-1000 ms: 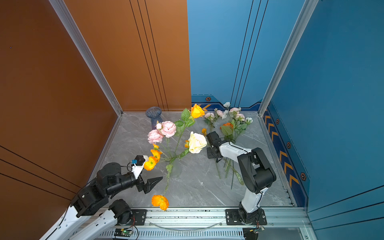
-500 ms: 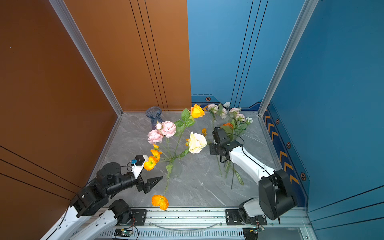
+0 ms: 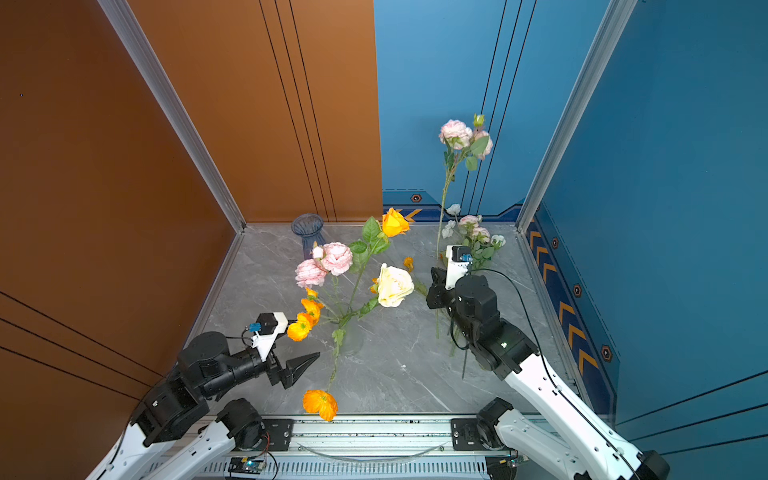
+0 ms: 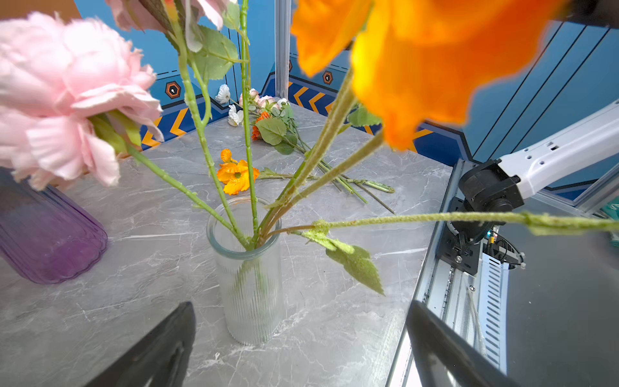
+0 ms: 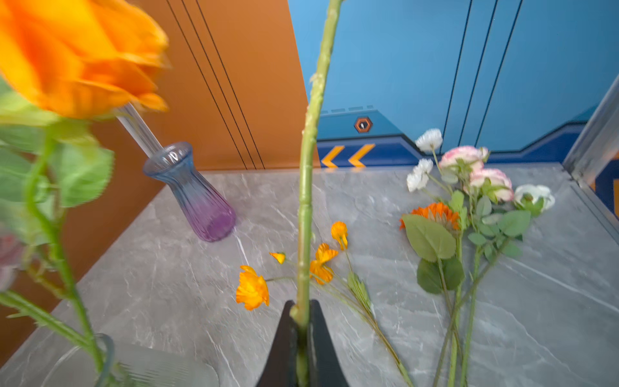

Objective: Arrange the flowers into the vase
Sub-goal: 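Lift the pink roses upright with the right gripper, then raise the pink roses with the right gripper while the left gripper reaches over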

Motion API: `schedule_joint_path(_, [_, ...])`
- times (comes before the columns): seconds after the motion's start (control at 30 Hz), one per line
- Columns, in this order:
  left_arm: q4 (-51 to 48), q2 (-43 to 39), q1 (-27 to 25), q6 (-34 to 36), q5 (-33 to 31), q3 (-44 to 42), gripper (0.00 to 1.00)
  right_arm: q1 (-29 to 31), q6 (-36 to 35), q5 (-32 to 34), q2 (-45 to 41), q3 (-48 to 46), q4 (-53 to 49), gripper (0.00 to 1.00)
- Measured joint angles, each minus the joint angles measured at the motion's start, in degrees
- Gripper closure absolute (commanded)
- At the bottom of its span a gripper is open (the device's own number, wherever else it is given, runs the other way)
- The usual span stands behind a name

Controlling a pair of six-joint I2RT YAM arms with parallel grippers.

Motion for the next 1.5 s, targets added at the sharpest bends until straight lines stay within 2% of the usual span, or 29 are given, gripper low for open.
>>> schedule_joint_path(0.13, [0.2, -1.4, 0.0, 0.0, 0.0, 0.0, 0.02, 5.6, -3.9, 3.3, -3.5, -5.9, 10.2, 1.0])
schedule_joint_path(0.33, [0.2, -4.7, 0.0, 0.0, 0.0, 0.0, 0.02, 11.5, -10.6, 5.7, -3.3, -7.7, 17.1, 1.0])
schedule_joint_path(0.5, [0.2, -6.7, 0.0, -0.1, -0.2, 0.0, 0.02, 12.7, -14.4, 5.9, -3.4, -9.0, 22.3, 1.0])
schedule_joint_path(0.8, [-0.7, -5.6, 0.0, 0.2, -0.2, 1.6, 0.01, 13.7, -20.8, 5.5, -1.3, -12.9, 33.2, 1.0])
schedule_joint_path(0.97, [-1.6, -4.6, 0.0, 1.0, -0.2, 7.4, 0.02, 13.9, -26.2, 3.3, 0.3, -11.9, 34.1, 1.0])
schedule_joint_path(1.13, [-3.7, -1.2, 0.0, 3.4, 0.0, 20.4, 0.05, 13.9, -32.7, 2.2, 1.6, -7.4, 33.9, 1.0])
schedule_joint_path(1.33, [2.0, 8.2, 0.0, 4.5, 1.0, 33.0, 0.03, 13.9, -39.4, 1.0, 5.5, -0.6, 34.2, 1.0])
schedule_joint_path(1.5, [9.6, 21.0, 0.0, 1.4, 1.4, 40.2, 0.1, 13.7, -44.3, -0.9, 9.9, 3.8, 34.4, 1.0])
